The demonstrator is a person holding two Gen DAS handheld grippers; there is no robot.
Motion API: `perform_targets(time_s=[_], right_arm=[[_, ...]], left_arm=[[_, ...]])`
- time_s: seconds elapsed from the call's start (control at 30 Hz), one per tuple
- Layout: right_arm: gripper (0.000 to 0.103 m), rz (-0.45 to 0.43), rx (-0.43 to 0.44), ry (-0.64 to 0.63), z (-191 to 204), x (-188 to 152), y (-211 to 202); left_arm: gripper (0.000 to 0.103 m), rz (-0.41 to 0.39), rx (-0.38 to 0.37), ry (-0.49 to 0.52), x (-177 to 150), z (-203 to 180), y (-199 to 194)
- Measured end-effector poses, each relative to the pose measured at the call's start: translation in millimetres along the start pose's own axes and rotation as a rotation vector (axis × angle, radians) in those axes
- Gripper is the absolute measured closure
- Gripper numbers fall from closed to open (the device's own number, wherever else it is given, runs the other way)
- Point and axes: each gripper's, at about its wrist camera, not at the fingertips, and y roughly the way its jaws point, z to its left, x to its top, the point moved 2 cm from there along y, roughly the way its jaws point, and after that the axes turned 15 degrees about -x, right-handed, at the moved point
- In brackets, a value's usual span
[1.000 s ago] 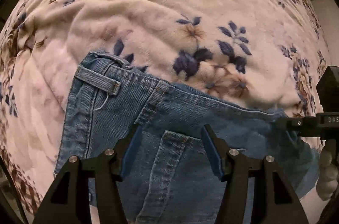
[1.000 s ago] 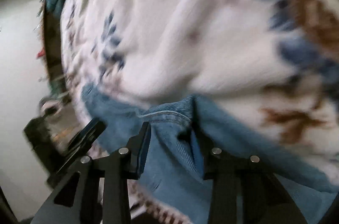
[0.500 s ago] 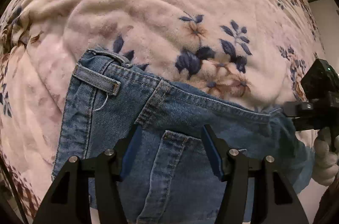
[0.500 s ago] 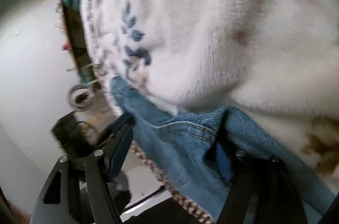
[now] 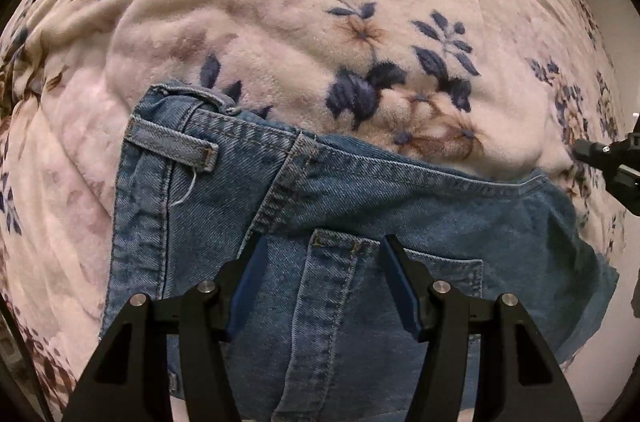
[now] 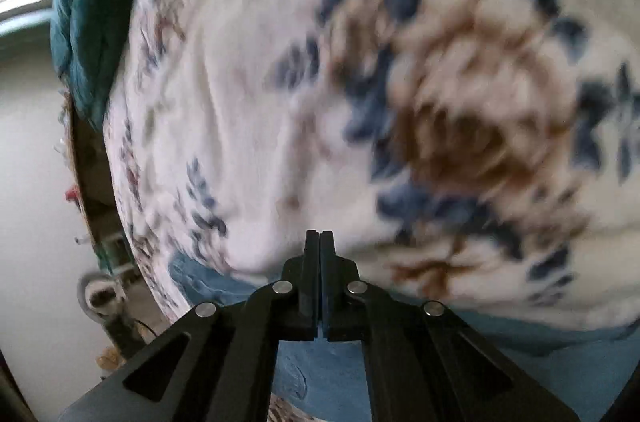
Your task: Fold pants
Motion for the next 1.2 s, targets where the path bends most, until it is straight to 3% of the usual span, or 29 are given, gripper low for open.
perform_targets(time_s=[0.07, 0.13, 0.23, 0.27, 0.3, 0.33, 0.37, 0.43, 0.5, 0.57, 0.6, 0.63, 0.7, 0.73, 0.83, 0.97, 1.0, 1.1, 1.13, 1.17, 1.2], right_arm=[[0.098, 0.061, 0.037, -0.082, 11, -1, -4], [0.087, 0.099, -0.033, -0.210, 27, -10, -1], [0.087, 0.302, -0.013, -0.384, 53, -49, 31], [0.087, 0.309, -0.061, -0.392, 55, -55, 40], [0.087, 0.284, -0.144, -0.375, 49, -57, 52], [0.094, 0.230, -0.209, -0.311, 37, -50, 61], [0.100, 0.193, -0.218, -0.250, 31, -46, 63], [0.103, 0.108, -0.196, -0.098, 11, -34, 60], [0.100, 0.037, -0.220, -0.095, 14, -41, 53], [0.093, 0.004, -0.243, -0.130, 23, -57, 41], [0.079, -0.016, -0.247, -0.149, 26, -70, 31], [0.054, -0.045, -0.250, -0.152, 26, -83, 20], [0.026, -0.131, -0.225, -0.107, 24, -123, -8], [0.026, -0.172, -0.219, -0.064, 21, -144, -14], [0.026, -0.171, -0.224, 0.132, -6, -214, -14], [0.030, -0.065, -0.078, 0.412, -44, -268, 27], [0.032, -0.068, -0.059, 0.445, -50, -272, 33], [0.034, -0.082, -0.017, 0.504, -69, -273, 45], [0.046, -0.092, -0.010, 0.516, -70, -273, 48], [0.061, -0.106, -0.020, 0.520, -73, -273, 51], [0.089, -0.123, -0.032, 0.523, -73, -273, 52]], left_arm=[[0.047, 0.001, -0.007, -0.012, 2, 2, -2], [0.047, 0.004, -0.013, -0.021, 5, 3, -2], [0.047, 0.006, -0.013, -0.024, 5, 5, -5], [0.047, 0.006, -0.011, -0.020, 5, 5, -4], [0.047, 0.008, -0.009, -0.015, 5, 4, -4], [0.047, 0.010, -0.008, -0.009, 4, 3, -4], [0.047, 0.007, -0.009, -0.006, 2, 2, -6], [0.047, -0.014, -0.017, -0.010, -4, 2, -13], [0.047, -0.076, -0.028, -0.029, -12, 7, -31], [0.042, -0.137, -0.075, -0.059, -23, 15, -57], [0.029, -0.169, -0.096, -0.085, -31, 23, -74], [0.023, -0.191, -0.112, -0.109, -38, 31, -86], [0.021, -0.232, -0.125, -0.184, -59, 55, -108], [0.021, -0.230, -0.118, -0.244, -72, 73, -116], [0.021, -0.187, -0.153, -0.415, -98, 115, -107], [0.028, -0.148, -0.303, -0.617, -115, 145, -84], [0.031, -0.160, -0.325, -0.615, -113, 144, -80], [0.037, -0.151, -0.300, -0.545, -98, 132, -63], [0.040, -0.143, -0.296, -0.535, -93, 127, -59], [0.050, -0.136, -0.243, -0.519, -88, 126, -54], [0.052, -0.139, -0.213, -0.507, -86, 124, -52]])
